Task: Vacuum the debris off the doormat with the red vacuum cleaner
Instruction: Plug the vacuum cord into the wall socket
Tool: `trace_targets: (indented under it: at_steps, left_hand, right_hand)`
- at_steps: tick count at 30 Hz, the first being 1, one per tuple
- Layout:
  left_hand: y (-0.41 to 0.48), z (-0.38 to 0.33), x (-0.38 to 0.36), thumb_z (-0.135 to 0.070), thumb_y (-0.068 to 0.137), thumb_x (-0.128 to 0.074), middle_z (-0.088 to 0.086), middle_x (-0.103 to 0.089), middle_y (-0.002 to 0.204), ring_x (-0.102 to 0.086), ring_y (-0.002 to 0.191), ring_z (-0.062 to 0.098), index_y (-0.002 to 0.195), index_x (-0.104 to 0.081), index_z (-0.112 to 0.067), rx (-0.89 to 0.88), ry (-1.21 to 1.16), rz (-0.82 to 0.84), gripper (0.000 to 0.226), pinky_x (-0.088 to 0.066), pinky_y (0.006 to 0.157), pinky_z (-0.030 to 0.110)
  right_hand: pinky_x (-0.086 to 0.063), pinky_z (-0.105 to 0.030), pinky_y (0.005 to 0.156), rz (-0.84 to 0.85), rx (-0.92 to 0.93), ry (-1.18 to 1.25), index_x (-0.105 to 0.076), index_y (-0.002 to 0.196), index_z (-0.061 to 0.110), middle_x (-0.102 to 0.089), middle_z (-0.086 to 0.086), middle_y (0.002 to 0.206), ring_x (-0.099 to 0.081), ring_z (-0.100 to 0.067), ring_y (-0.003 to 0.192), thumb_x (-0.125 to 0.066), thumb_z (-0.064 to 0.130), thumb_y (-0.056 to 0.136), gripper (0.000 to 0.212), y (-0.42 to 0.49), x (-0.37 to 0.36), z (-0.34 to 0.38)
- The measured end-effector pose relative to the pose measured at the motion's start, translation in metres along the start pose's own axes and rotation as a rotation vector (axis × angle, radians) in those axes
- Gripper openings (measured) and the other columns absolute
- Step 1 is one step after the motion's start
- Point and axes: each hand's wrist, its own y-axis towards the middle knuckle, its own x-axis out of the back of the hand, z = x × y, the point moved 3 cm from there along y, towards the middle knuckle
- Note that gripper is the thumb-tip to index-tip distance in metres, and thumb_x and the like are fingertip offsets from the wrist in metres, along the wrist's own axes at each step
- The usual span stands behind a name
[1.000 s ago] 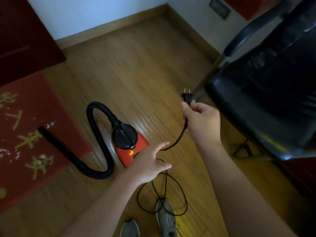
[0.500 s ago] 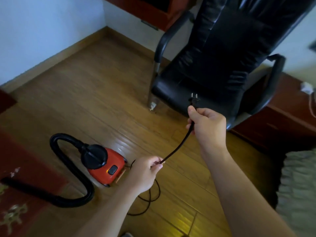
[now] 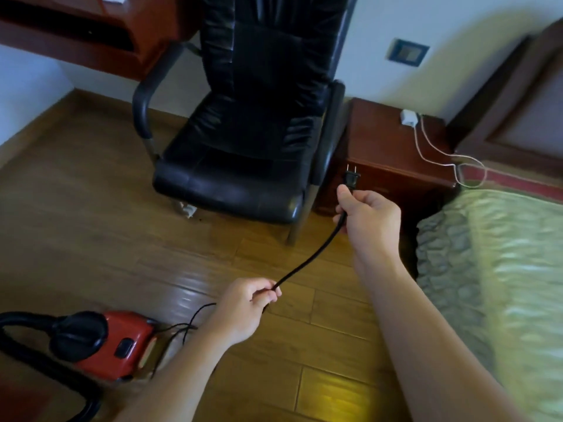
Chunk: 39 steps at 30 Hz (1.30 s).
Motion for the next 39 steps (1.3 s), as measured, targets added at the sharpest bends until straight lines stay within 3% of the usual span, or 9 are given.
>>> trace_targets:
  at_steps: [3,6,12,15,18,27,34,39]
  left_hand:
    - [0.015,-0.035,-0.032,-0.019,0.101,-0.057,-0.016,-0.073,0.086,-0.067,0.087,0.000,0.085,-0.071,-0.036,-0.039,0.037,0.015,0.027,-0.050,0.077,0.017]
    - [0.028,-0.068,-0.064,-0.018,0.100,-0.058,-0.015,-0.073,0.085,-0.066,0.088,-0.004,0.086,-0.071,-0.036,-0.069,0.069,0.032,0.027,-0.045,0.072,0.006]
    - [0.059,-0.124,-0.114,-0.022,0.101,-0.057,-0.012,-0.073,0.082,-0.067,0.084,0.004,0.088,-0.073,-0.032,-0.072,0.088,0.046,0.023,-0.054,0.074,0.021]
    - [0.081,-0.148,-0.128,-0.021,0.101,-0.056,-0.012,-0.072,0.081,-0.066,0.084,-0.001,0.087,-0.072,-0.032,-0.089,0.105,0.042,0.024,-0.050,0.074,0.014]
    - [0.112,-0.165,-0.133,-0.021,0.101,-0.056,-0.012,-0.072,0.083,-0.065,0.085,-0.003,0.090,-0.072,-0.031,-0.093,0.105,0.056,0.021,-0.048,0.075,0.012]
    - [0.254,-0.196,-0.142,-0.024,0.101,-0.057,-0.011,-0.073,0.084,-0.067,0.084,0.000,0.094,-0.073,-0.028,-0.068,0.049,0.135,0.018,-0.057,0.082,0.028]
    - [0.367,-0.246,-0.145,-0.022,0.101,-0.058,-0.009,-0.073,0.087,-0.070,0.084,0.005,0.095,-0.075,-0.024,-0.047,0.023,0.161,0.018,-0.061,0.080,0.035]
    - [0.434,-0.270,-0.150,-0.021,0.101,-0.058,-0.007,-0.074,0.086,-0.071,0.085,0.011,0.093,-0.075,-0.025,-0.002,0.013,0.165,0.019,-0.061,0.081,0.039]
  right_hand:
    - [-0.054,-0.027,0.066,-0.020,-0.006,0.026,-0.071,0.079,0.017,-0.065,0.008,0.062,-0.062,-0.007,0.060,-0.071,0.030,0.093,0.019,0.028,0.047,0.003]
    - [-0.054,-0.026,0.067,-0.036,-0.029,0.065,-0.072,0.083,0.016,-0.067,0.006,0.068,-0.062,-0.005,0.059,-0.070,0.031,0.093,0.017,0.053,0.092,0.008]
    - [-0.058,-0.030,0.070,-0.039,-0.087,0.117,-0.074,0.086,0.018,-0.072,0.004,0.074,-0.065,-0.007,0.065,-0.068,0.032,0.095,0.018,0.101,0.156,0.024]
    - [-0.059,-0.030,0.071,-0.024,-0.119,0.173,-0.072,0.089,0.017,-0.072,0.002,0.077,-0.066,-0.010,0.069,-0.063,0.026,0.098,0.016,0.131,0.171,0.035]
    - [-0.058,-0.030,0.070,-0.015,-0.138,0.195,-0.069,0.092,0.016,-0.072,0.000,0.078,-0.065,-0.012,0.071,-0.059,0.020,0.101,0.014,0.167,0.175,0.044]
    - [-0.056,-0.028,0.068,-0.019,-0.075,0.128,-0.069,0.088,0.015,-0.069,0.001,0.072,-0.062,-0.010,0.064,-0.060,0.016,0.100,0.016,0.314,0.147,0.062]
    - [-0.048,-0.018,0.051,-0.050,-0.052,0.098,-0.067,0.084,0.013,-0.067,-0.003,0.072,-0.059,-0.007,0.056,-0.060,0.013,0.099,0.017,0.430,0.134,0.096]
    - [-0.054,-0.027,0.064,-0.019,-0.058,0.086,-0.068,0.082,0.013,-0.068,-0.001,0.068,-0.061,-0.011,0.062,-0.062,0.014,0.098,0.017,0.509,0.129,0.103]
